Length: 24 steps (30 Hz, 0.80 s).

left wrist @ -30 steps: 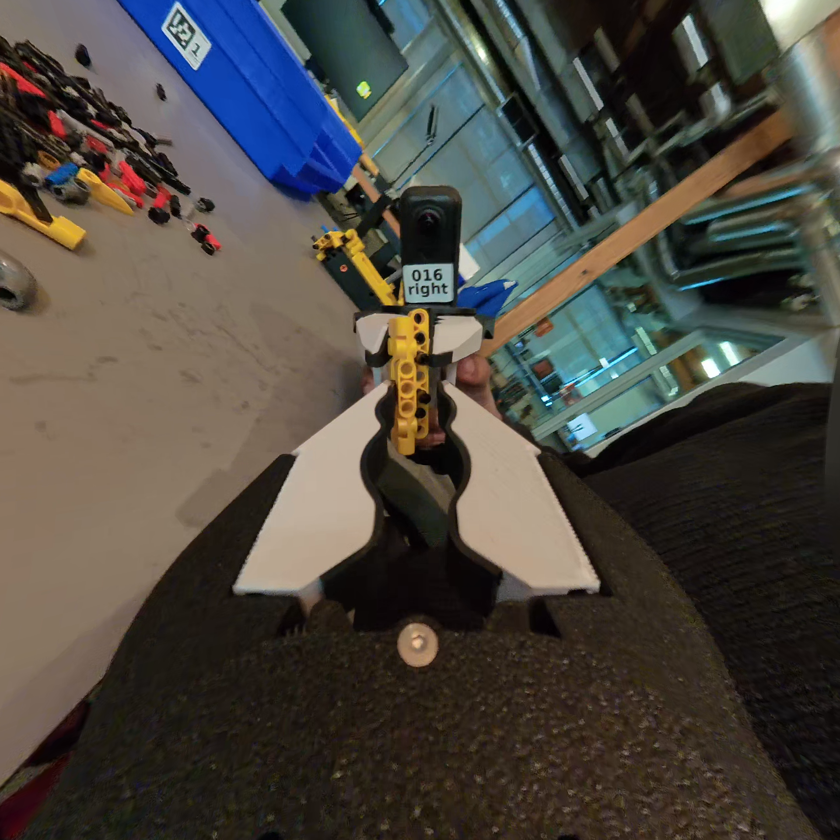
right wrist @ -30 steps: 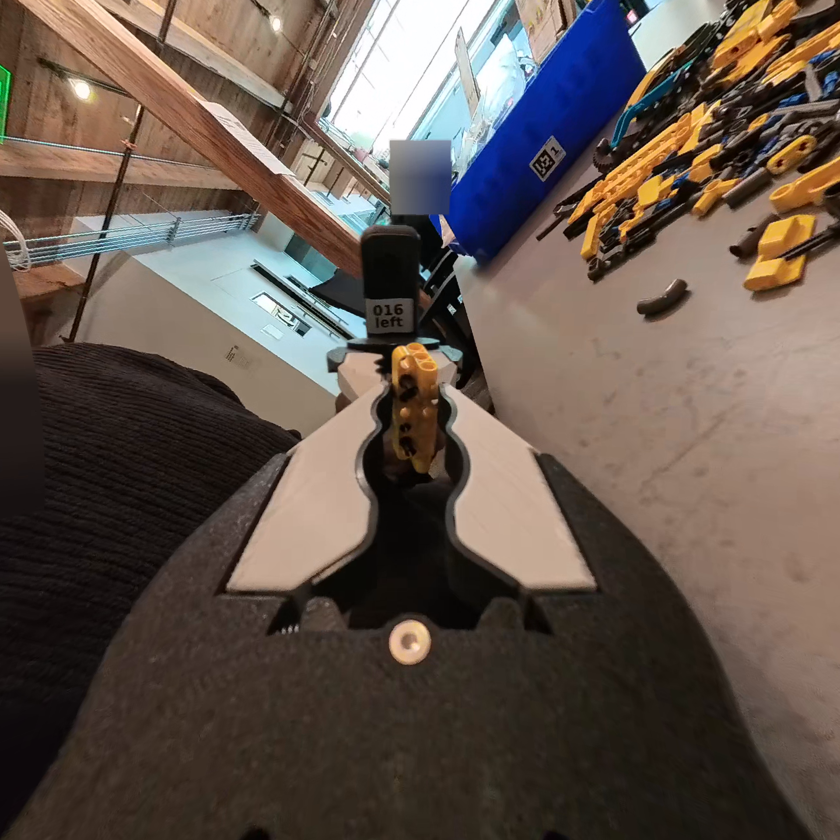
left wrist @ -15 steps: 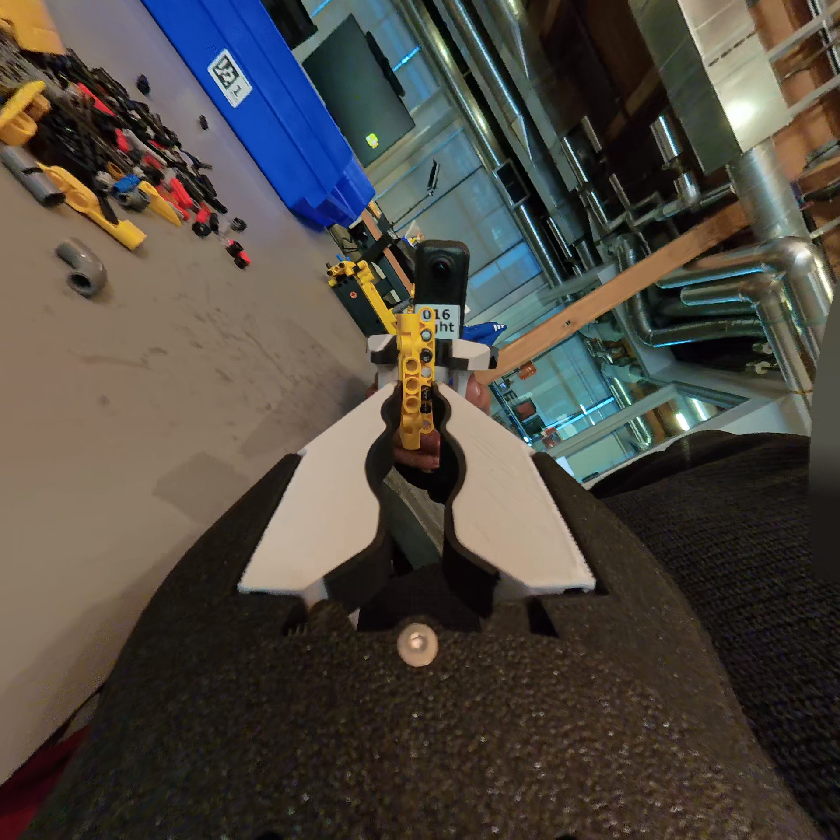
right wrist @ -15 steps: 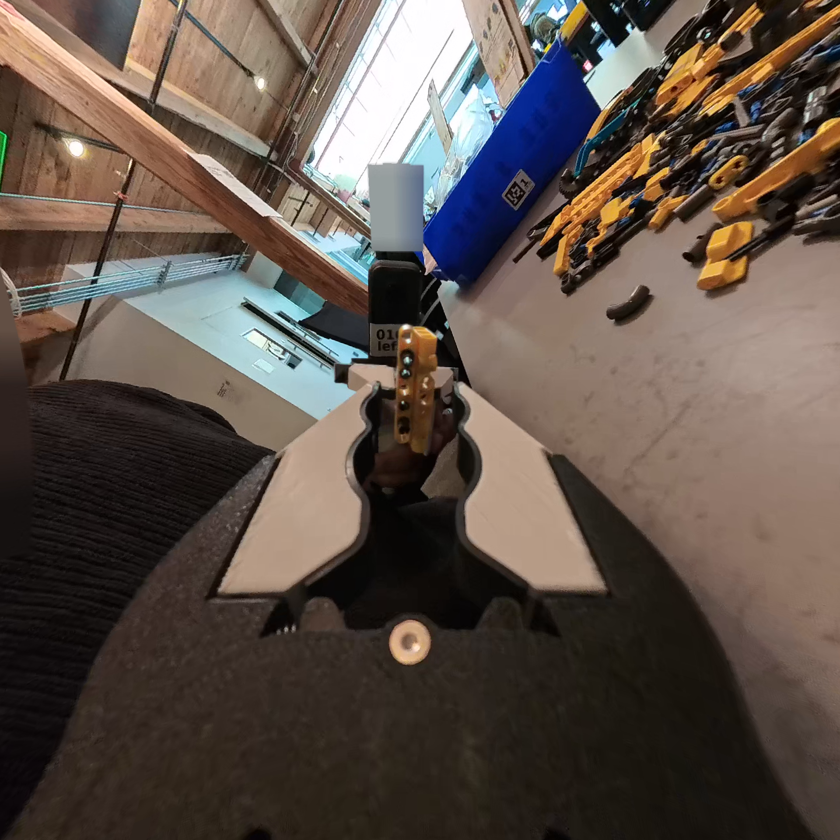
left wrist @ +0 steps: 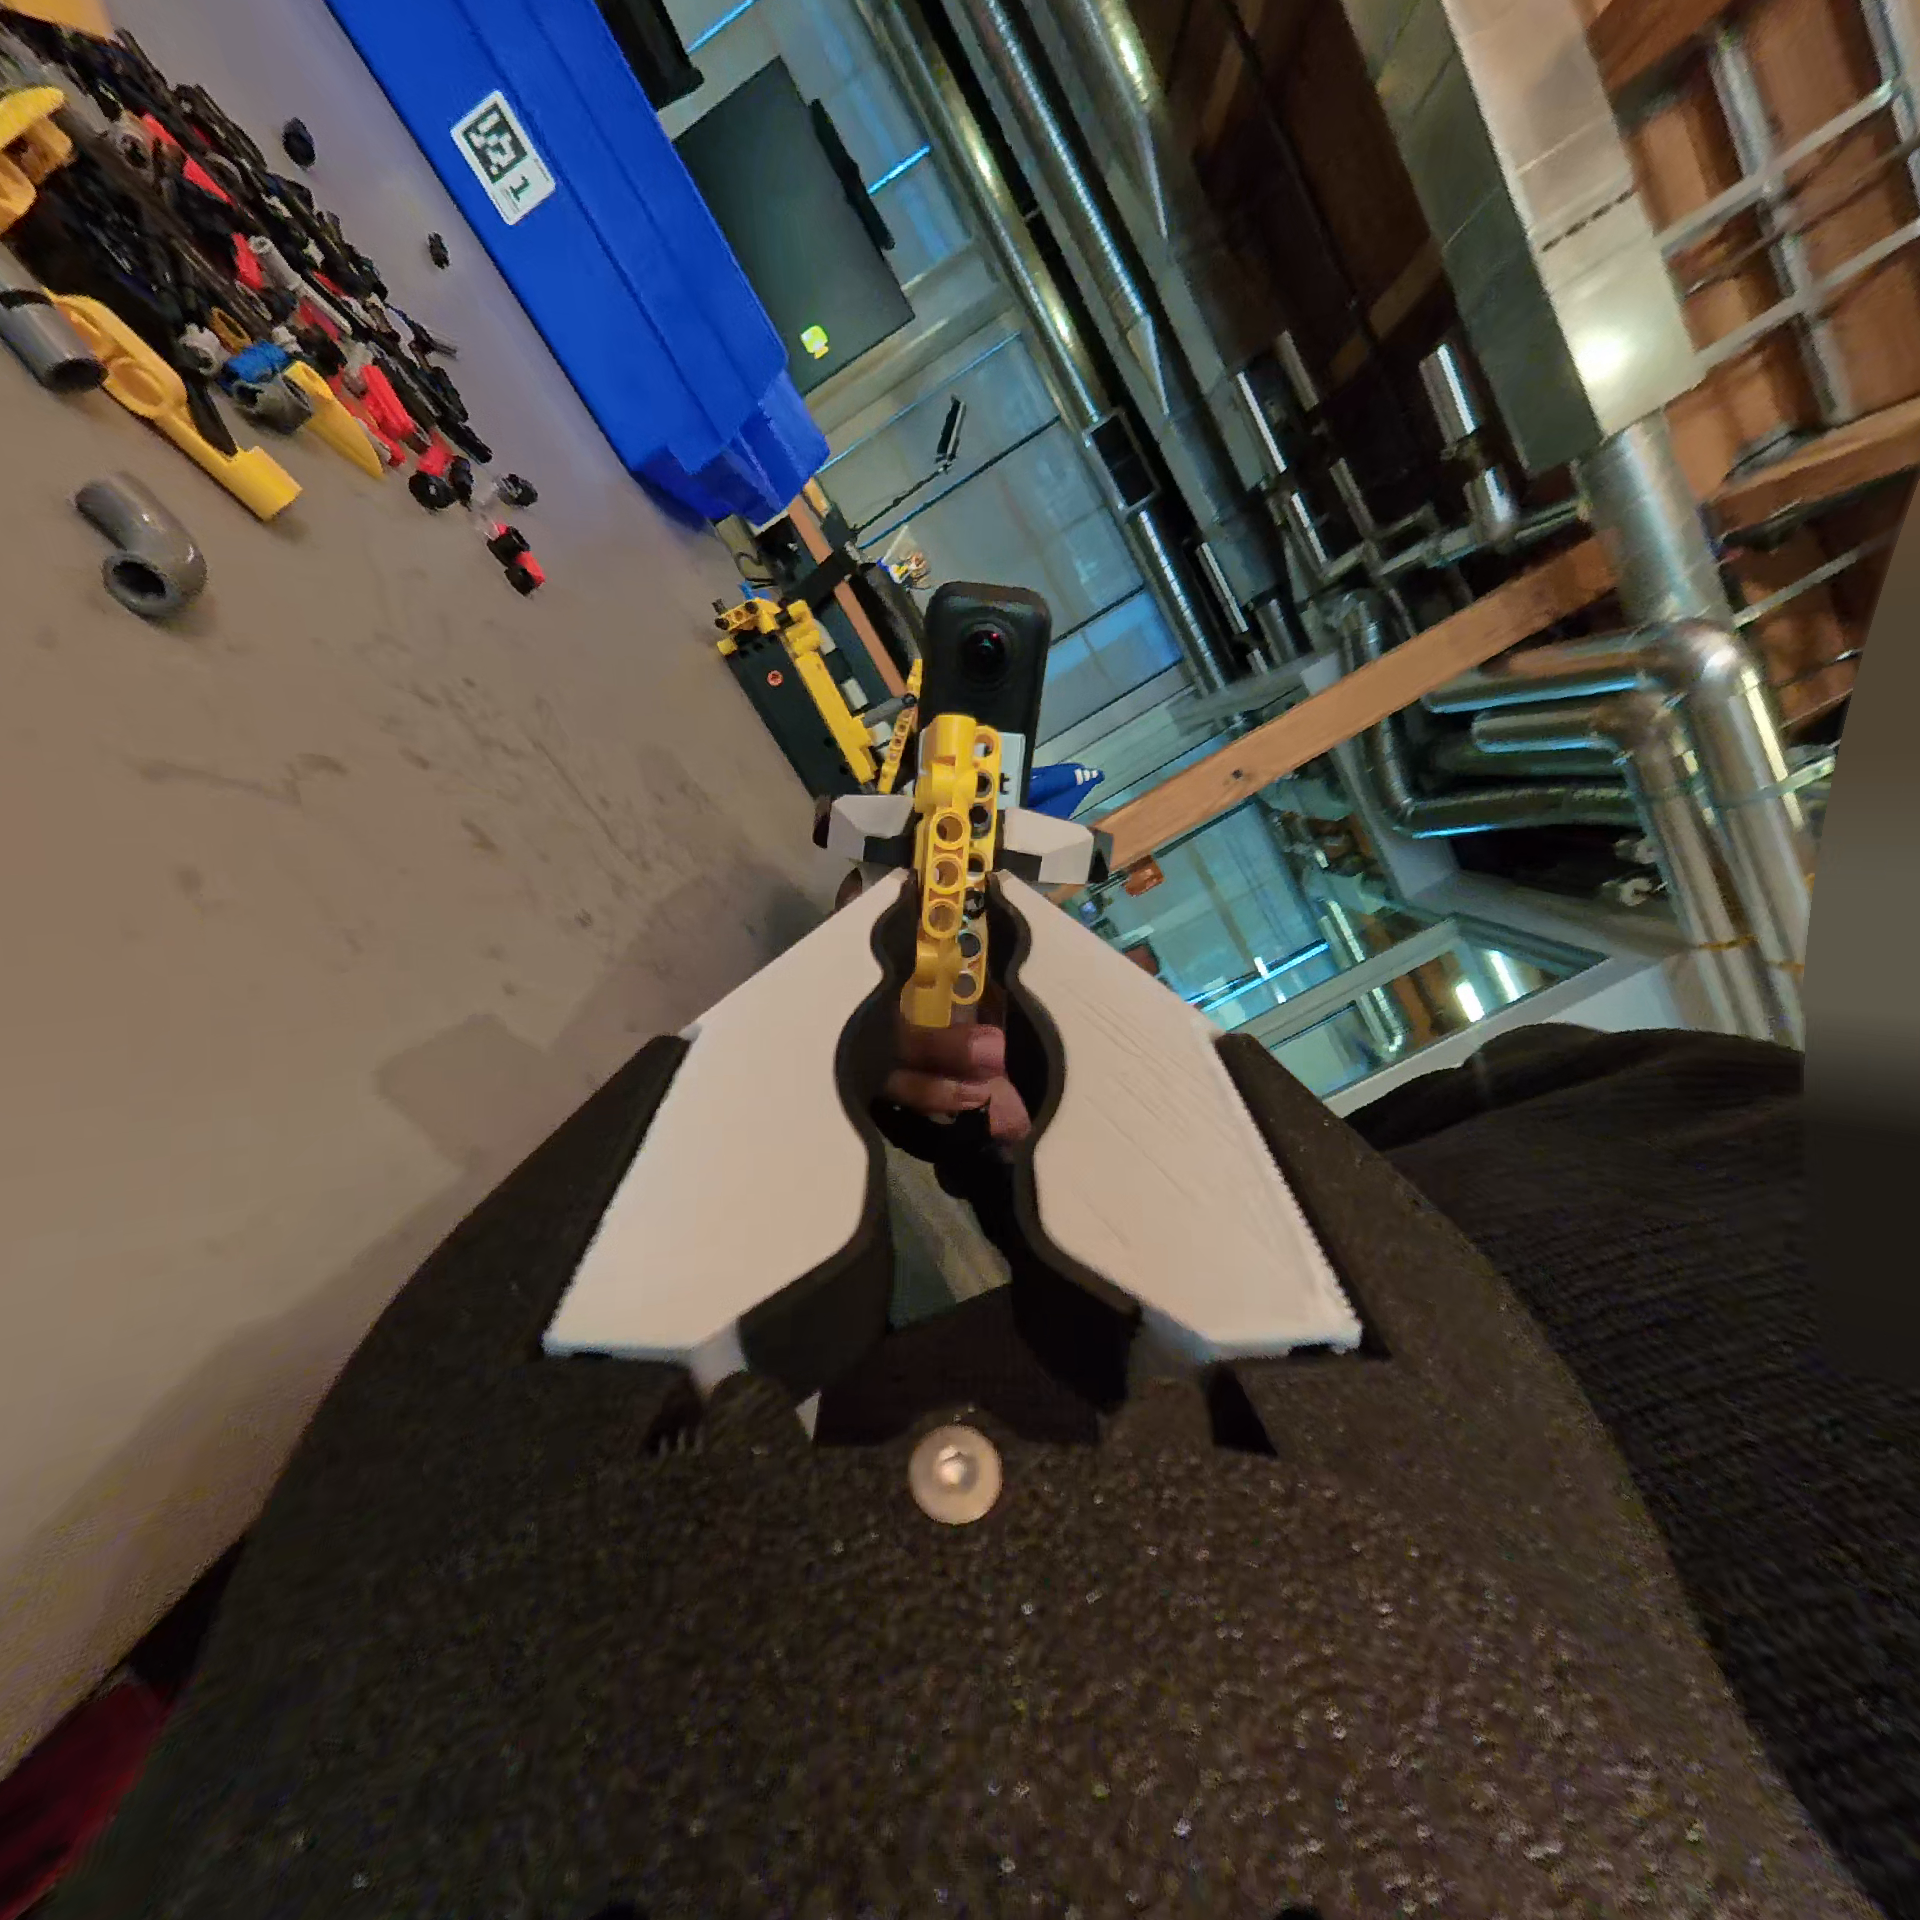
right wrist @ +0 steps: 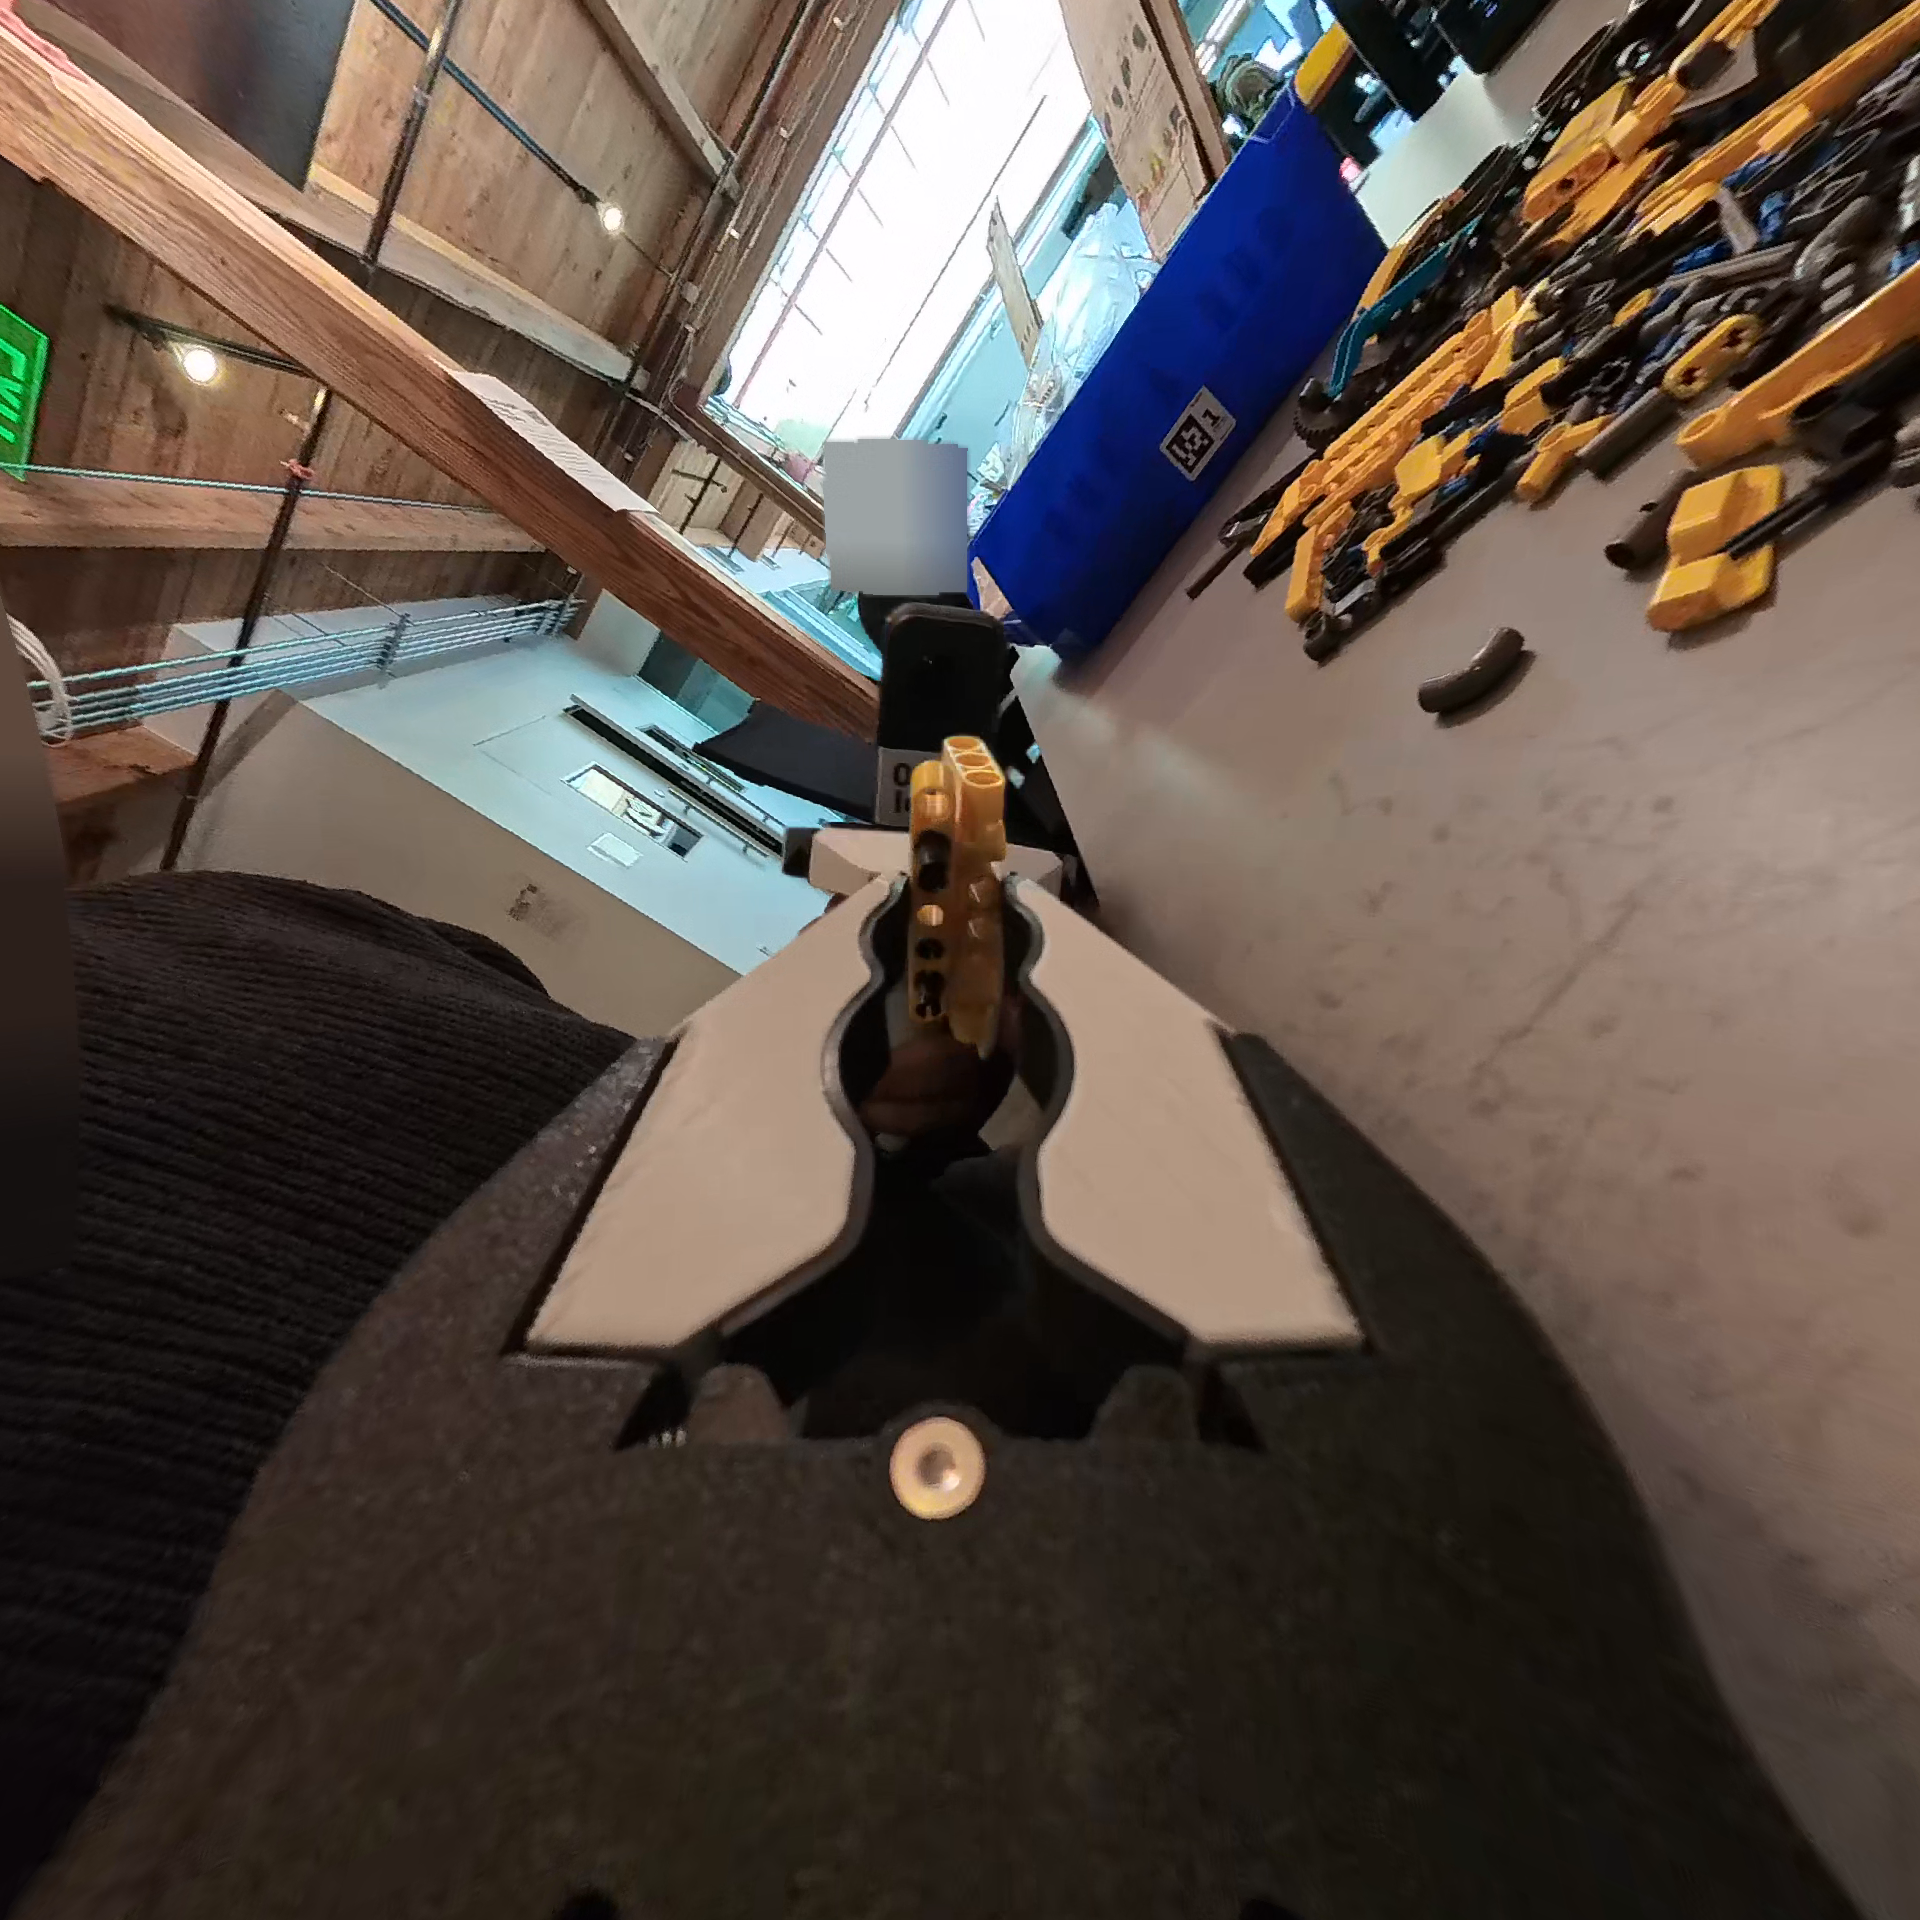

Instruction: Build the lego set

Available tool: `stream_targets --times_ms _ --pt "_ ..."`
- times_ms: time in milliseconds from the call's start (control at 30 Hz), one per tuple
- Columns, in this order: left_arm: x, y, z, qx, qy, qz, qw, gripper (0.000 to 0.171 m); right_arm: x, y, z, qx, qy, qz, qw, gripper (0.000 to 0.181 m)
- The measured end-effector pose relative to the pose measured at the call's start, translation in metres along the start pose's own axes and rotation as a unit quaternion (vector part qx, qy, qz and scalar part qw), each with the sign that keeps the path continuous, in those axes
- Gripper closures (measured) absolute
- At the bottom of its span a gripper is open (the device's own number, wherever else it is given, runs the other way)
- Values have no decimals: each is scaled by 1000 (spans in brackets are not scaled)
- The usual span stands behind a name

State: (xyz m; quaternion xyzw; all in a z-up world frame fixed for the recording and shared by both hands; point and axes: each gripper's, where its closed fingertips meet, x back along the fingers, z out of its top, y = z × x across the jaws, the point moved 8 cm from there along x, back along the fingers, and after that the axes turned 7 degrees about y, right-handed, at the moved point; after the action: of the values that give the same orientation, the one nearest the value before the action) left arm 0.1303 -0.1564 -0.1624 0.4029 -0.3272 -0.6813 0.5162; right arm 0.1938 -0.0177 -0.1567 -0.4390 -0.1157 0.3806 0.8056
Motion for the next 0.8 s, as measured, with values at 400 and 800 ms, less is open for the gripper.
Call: stream_targets --times_ms 400,800 --pt "3 -2 -1 5 9 6 1000 163 13 6 10 -8 27 -28 999 181" --pt "-2 -10 -3 6 7 43 999 163 4 4 5 10 31 -30 999 170"
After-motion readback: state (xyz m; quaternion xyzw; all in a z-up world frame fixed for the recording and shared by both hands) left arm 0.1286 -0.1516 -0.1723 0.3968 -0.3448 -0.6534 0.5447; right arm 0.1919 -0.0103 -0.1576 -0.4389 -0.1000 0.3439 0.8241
